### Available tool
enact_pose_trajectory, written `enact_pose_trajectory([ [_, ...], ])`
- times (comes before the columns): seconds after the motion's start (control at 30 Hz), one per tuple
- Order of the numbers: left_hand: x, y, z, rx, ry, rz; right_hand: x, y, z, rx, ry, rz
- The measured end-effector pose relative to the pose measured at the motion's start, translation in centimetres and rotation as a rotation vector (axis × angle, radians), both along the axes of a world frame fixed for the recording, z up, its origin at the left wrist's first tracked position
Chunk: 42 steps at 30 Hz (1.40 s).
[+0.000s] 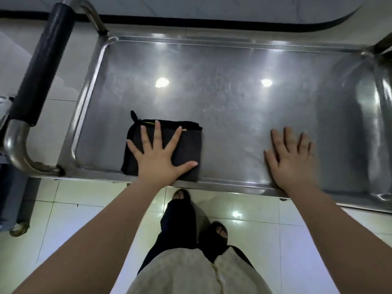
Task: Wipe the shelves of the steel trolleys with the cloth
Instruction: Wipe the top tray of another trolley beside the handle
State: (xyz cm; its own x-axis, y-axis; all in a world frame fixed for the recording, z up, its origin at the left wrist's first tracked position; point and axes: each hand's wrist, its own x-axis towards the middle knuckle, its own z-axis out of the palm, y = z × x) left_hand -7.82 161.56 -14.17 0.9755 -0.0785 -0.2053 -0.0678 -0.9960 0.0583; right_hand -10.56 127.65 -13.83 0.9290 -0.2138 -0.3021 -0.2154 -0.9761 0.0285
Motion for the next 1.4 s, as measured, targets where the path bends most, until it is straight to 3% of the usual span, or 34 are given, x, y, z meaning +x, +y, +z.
enact_pose_trajectory([
  [0.17,-2.0,-13.2,-0.2,-0.042,0.025,-0.064,0.0,-0.5,-0.2,0.012,-0.025,0.014],
  [0.27,-2.3,-15.9,-0.2,-0.073,0.023,-0.026,0.1,-1.0,-0.1,0.045,-0.034,0.027],
  [0.4,-2.7,-12.0,-0.3,-0.123,-0.005,-0.009,-0.3,-1.2,-0.1,0.083,-0.037,0.029],
  [0.6,-2.1,0.8,0.5,-0.046,0.084,0.131,-1.0,0.2,-0.7,0.092,-0.022,-0.009],
  [0.73,-2.8,1.6,0.4,0.003,0.09,0.132,-1.9,3.6,-0.8,0.091,-0.009,-0.111],
  [0.87,-3.2,1.3,0.3,-0.014,0.068,0.112,-1.7,13.0,-0.7,0.18,-0.005,0.16],
  [0.97,-3.5,1.6,0.1,-0.035,0.055,0.1,-1.7,17.9,-0.9,0.194,-0.042,0.134],
  [1.1,-3.2,4.6,-0.2,-0.085,0.04,0.053,-1.8,18.0,-1.6,0.136,-0.065,0.102],
  [1.27,-2.7,13.7,0.3,-0.045,0.085,0.15,-1.7,18.6,-1.9,0.109,-0.064,0.088],
  [1.4,-3.5,14.8,0.4,-0.017,0.102,0.169,-1.9,18.9,-2.3,0.087,-0.085,0.084],
])
